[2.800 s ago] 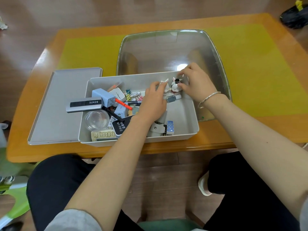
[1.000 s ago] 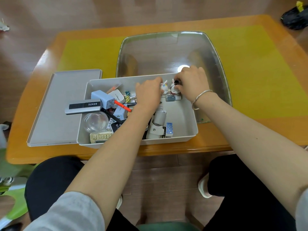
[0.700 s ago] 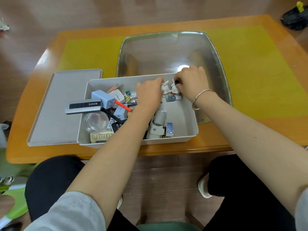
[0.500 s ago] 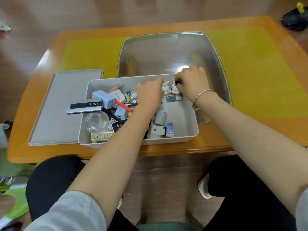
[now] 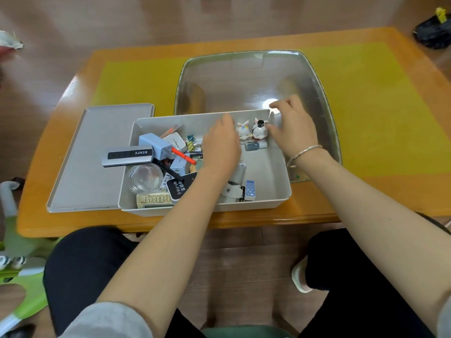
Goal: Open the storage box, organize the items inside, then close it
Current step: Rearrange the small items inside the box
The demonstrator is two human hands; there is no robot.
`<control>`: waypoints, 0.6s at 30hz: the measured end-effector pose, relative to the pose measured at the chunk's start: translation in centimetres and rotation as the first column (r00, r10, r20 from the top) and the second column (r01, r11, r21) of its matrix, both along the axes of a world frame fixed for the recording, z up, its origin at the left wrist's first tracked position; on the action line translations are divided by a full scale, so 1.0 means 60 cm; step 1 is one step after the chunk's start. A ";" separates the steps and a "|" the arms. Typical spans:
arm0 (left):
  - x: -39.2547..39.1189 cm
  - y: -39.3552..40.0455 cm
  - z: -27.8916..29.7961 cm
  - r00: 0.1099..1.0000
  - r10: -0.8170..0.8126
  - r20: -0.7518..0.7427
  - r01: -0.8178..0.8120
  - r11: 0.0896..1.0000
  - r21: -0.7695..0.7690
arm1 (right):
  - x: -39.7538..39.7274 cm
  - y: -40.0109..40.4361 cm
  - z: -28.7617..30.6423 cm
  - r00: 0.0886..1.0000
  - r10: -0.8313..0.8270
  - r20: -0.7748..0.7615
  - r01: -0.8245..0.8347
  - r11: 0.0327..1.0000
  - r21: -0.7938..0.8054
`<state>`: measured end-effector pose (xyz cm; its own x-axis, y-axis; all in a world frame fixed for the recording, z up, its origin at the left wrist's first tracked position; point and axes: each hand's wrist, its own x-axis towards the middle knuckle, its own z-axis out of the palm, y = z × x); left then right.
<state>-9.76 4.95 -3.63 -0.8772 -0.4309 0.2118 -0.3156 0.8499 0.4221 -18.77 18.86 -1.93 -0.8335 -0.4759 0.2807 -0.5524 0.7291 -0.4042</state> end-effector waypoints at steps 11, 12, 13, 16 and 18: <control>0.023 0.036 -0.020 0.790 -0.428 0.439 0.465 0.885 0.027 | 0.037 0.026 -0.010 0.980 -0.105 0.171 0.090 0.992 0.092; 0.021 0.036 -0.020 0.786 -0.431 0.444 0.467 0.884 0.029 | 0.038 0.026 -0.008 0.979 -0.108 0.174 0.093 0.991 0.093; 0.021 0.036 -0.022 0.785 -0.431 0.445 0.467 0.884 0.032 | 0.039 0.025 -0.007 0.978 -0.111 0.177 0.094 0.991 0.100; 0.022 0.037 -0.024 0.787 -0.428 0.445 0.461 0.887 0.037 | 0.041 0.025 -0.004 0.971 -0.118 0.208 0.086 0.984 0.154; 0.024 0.038 -0.023 0.791 -0.425 0.440 0.459 0.888 0.032 | 0.042 0.024 -0.005 0.971 -0.101 0.219 0.061 0.982 0.181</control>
